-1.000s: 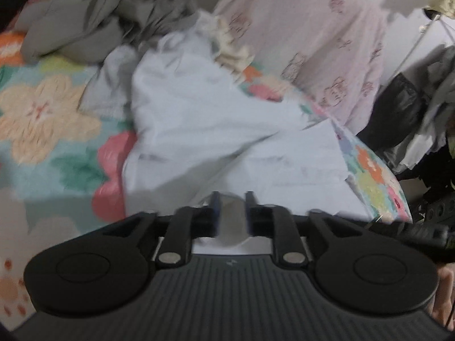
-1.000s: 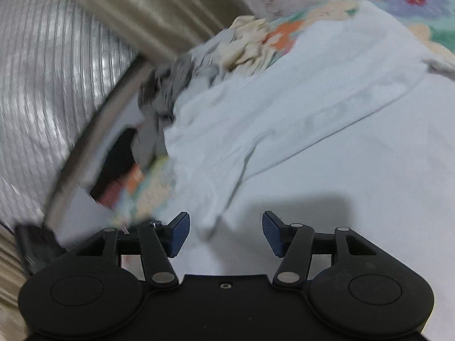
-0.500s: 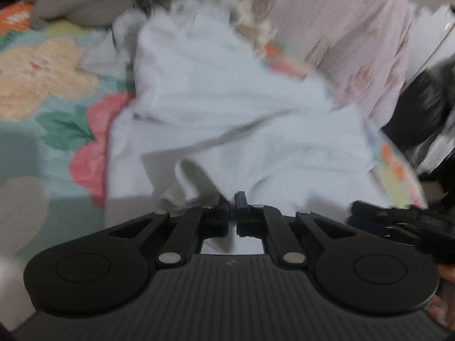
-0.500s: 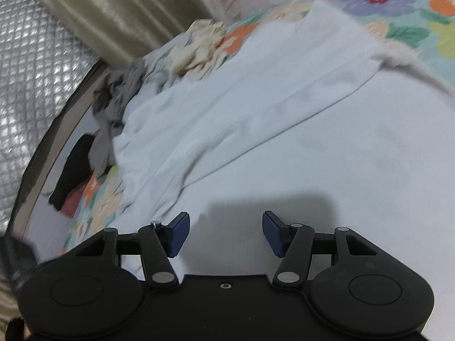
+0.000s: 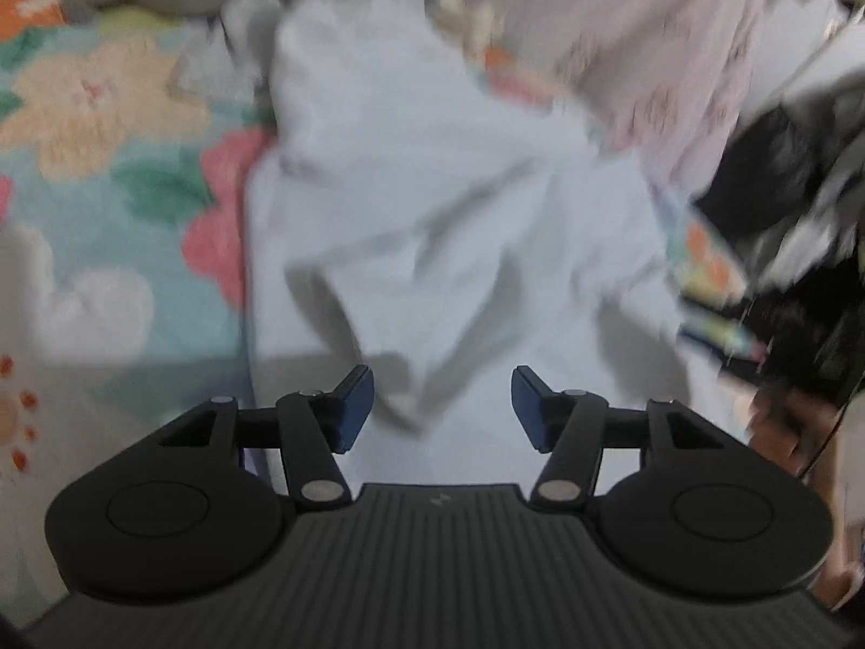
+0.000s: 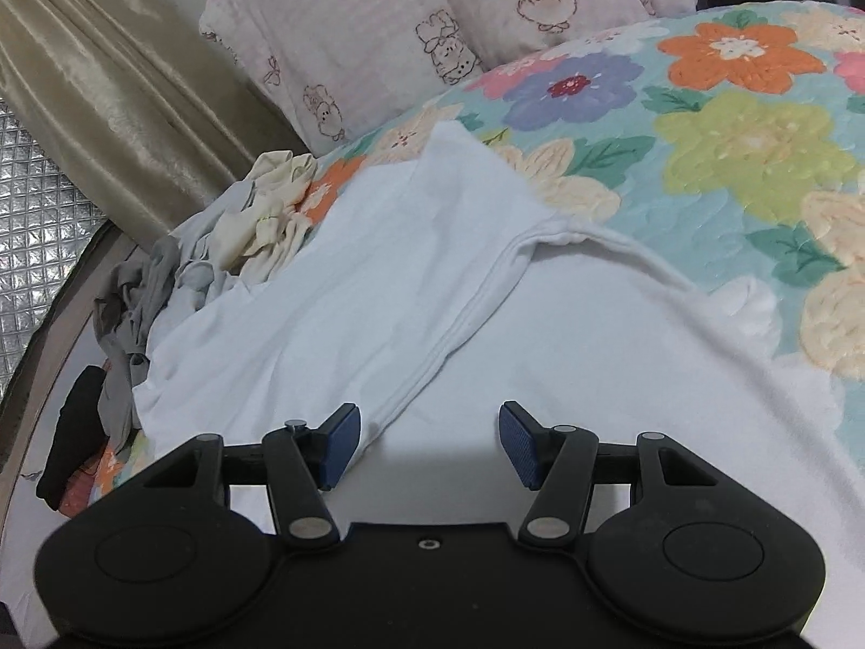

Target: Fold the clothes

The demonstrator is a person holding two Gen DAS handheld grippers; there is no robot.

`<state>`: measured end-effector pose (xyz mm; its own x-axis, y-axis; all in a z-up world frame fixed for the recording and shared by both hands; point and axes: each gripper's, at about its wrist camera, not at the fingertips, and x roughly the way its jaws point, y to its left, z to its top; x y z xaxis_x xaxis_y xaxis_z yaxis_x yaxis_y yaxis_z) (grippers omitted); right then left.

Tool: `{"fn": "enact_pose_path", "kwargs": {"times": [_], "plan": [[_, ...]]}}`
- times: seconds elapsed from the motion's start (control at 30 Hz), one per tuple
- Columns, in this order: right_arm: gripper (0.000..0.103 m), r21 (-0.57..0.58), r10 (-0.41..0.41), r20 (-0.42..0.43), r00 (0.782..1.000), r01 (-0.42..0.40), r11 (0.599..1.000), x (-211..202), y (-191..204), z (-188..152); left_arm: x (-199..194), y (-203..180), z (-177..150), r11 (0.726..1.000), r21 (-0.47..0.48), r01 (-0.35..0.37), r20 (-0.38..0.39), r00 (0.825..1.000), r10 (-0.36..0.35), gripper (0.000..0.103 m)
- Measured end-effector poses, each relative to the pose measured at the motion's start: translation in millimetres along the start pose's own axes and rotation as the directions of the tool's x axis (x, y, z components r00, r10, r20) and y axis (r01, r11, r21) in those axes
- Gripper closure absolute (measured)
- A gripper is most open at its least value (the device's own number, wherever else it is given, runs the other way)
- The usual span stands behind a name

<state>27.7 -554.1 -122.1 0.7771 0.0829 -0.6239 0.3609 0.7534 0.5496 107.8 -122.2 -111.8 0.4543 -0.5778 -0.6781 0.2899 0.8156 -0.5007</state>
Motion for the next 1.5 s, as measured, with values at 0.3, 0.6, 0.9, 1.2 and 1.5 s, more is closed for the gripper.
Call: {"fn": "enact_pose_path", "kwargs": {"times": [0.3, 0.6, 0.9, 1.2, 1.5], "plan": [[0.040, 0.010, -0.042, 0.013, 0.999, 0.042, 0.999, 19.6, -6.9, 4.0, 35.0, 26.4, 18.0, 0.995, -0.057, -0.082, 0.020, 0.996, 0.084, 0.031], [0.040, -0.031, -0.061, 0.032, 0.998, 0.062, 0.998, 25.3, -4.0, 4.4, 42.5, -19.5, 5.1, 0.947, 0.208, -0.246, 0.115, 0.967, 0.226, 0.096], [0.038, 0.058, -0.006, 0.043, 0.999, 0.004, 0.998, 39.4, -18.0, 26.2, 3.8, -43.7, 52.0, 0.906, 0.318, -0.279, 0.375, 0.915, 0.149, 0.096], [0.038, 0.138, 0.024, 0.054, 0.998, -0.032, 0.990, 49.5, -48.8, 55.4, 9.3, -38.4, 76.2, 0.876, 0.370, -0.311, 0.489, 0.866, 0.101, 0.096], [0.075, -0.027, -0.077, 0.133, 0.988, 0.082, 0.996, 62.2, -36.0, 53.7, 81.2, 22.6, 86.6, 0.920, 0.234, -0.315, 0.273, 0.929, 0.249, 0.096]]}}
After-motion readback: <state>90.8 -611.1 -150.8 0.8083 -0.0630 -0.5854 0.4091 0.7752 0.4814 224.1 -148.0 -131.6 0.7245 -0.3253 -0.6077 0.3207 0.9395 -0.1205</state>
